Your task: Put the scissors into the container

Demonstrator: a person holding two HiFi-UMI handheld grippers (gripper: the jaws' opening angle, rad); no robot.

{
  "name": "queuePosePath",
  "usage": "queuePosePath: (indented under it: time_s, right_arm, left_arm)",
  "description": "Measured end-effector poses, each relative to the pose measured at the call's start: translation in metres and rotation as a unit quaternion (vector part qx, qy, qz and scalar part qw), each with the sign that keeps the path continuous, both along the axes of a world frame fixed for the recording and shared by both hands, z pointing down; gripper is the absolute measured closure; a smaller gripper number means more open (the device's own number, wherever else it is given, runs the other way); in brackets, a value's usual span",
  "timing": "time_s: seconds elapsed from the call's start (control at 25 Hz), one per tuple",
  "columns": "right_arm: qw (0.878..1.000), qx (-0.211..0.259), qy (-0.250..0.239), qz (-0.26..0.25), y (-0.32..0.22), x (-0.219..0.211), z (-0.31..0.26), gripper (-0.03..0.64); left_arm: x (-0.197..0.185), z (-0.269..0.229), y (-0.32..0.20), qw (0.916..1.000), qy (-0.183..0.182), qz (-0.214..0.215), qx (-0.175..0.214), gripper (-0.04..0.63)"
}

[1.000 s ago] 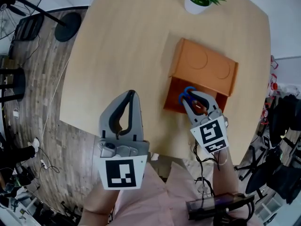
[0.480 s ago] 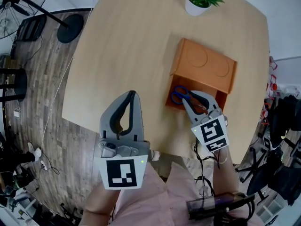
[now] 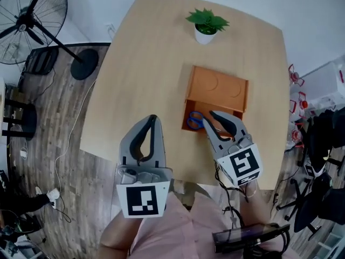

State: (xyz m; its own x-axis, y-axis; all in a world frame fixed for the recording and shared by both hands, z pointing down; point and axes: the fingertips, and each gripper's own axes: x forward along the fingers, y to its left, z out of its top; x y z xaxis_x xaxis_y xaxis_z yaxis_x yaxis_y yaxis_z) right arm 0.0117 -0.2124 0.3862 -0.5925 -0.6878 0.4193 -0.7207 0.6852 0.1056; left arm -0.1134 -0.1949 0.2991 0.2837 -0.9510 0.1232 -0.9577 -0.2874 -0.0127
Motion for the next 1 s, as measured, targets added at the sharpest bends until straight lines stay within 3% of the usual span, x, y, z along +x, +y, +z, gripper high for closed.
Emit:
queuePosePath:
  time_s: [0.2,0.32,0.6,1.0]
  right_arm:
    - [0.993,0.071,-0.096,0.019,0.014,-0.006,-0.078,0.581]
    - [0.985,0.115,-0.122,0.039,0.022,-0.003,-0.116,0.615]
    - [0.972,0.188,-0.102,0.095,0.029,0.017,-0.157,0.615]
    - [0.967,0.202,-0.109,0.112,0.043,0.031,-0.170,0.617]
  left_arm:
    - [0.018,-0.044,0.008,0.9982,-0.001,0.020,0.057,0.591]
    - [0.029,-0.068,0.011,0.9959,0.001,0.031,0.085,0.591]
    - [0.051,-0.097,0.016,0.9911,0.004,0.054,0.122,0.591]
    - [0.065,-0.099,0.027,0.9902,0.011,0.069,0.121,0.591]
